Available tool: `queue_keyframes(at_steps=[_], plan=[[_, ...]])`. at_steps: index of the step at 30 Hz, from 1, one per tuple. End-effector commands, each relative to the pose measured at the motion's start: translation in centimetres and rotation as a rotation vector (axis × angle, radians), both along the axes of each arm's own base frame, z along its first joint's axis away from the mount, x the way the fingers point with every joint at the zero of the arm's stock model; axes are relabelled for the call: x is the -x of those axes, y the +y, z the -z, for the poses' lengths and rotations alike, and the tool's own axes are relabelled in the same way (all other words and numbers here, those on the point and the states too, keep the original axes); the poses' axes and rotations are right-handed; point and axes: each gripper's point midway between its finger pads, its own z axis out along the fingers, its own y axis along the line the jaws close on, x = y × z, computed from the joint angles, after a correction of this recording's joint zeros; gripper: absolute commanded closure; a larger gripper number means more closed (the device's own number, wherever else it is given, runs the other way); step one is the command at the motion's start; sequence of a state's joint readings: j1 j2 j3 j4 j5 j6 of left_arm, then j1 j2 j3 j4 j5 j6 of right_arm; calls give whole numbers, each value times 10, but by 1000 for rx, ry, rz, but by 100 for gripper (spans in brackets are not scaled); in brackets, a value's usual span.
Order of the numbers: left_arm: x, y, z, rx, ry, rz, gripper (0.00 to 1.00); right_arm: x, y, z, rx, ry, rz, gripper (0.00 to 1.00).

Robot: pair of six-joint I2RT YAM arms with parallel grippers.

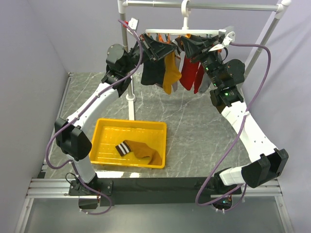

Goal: Clip the socks to the hanger
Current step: Clamp the sock onto the hanger.

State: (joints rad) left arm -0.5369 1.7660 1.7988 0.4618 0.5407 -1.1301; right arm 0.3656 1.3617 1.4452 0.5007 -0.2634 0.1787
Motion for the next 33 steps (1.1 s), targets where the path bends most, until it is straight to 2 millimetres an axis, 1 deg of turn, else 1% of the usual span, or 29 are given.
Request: queue_keyframes(at_steps=[1, 4, 9, 13, 14, 16, 17, 19, 20, 23, 25, 26, 29, 30, 32, 33], plan=[[23, 5, -28, 56, -80, 61, 99, 30, -3, -38, -33, -125, -43, 100], [24, 3, -24, 60, -70, 77, 99, 29, -4, -36, -34, -124, -36, 100], [25, 4, -24, 59, -73, 81, 99, 28, -3, -37, -39, -124, -40, 100], [19, 3, -20, 39, -66, 50, 99, 28, -2, -38, -33, -115, -49, 100], [17, 3, -20, 39, -64, 38, 99, 27, -1, -39, -28, -102, -49, 94], [12, 4, -20, 30, -64, 16, 99, 26, 1, -38, -13, -84, -50, 85], [9, 4, -17, 21, -51, 6, 99, 26, 1, -38, -1, -65, -51, 68], [5, 4, -19, 20, -56, -13, 99, 25, 2, -33, 13, -40, -54, 55], [6, 4, -20, 21, -59, -12, 99, 27, 1, -33, 11, -35, -57, 44], [3, 4, -21, 17, -61, -21, 99, 31, -4, -30, 4, -6, -45, 26], [1, 5, -20, 9, -64, -41, 99, 31, -7, -27, 3, 34, -29, 23], [0, 5, -19, 4, -64, -46, 99, 35, -9, -34, -7, 40, -29, 20], [-5, 6, -17, -12, -59, -79, 99, 36, -18, -34, -3, 117, 12, 19], [-9, 6, -12, -31, -52, -97, 99, 37, -22, -34, -2, 133, 29, 19], [-14, 9, -11, -40, -44, -135, 99, 44, -29, -35, -4, 171, 49, 19], [-16, 10, -10, -51, -51, -154, 99, 45, -36, -34, -18, 191, 80, 19]])
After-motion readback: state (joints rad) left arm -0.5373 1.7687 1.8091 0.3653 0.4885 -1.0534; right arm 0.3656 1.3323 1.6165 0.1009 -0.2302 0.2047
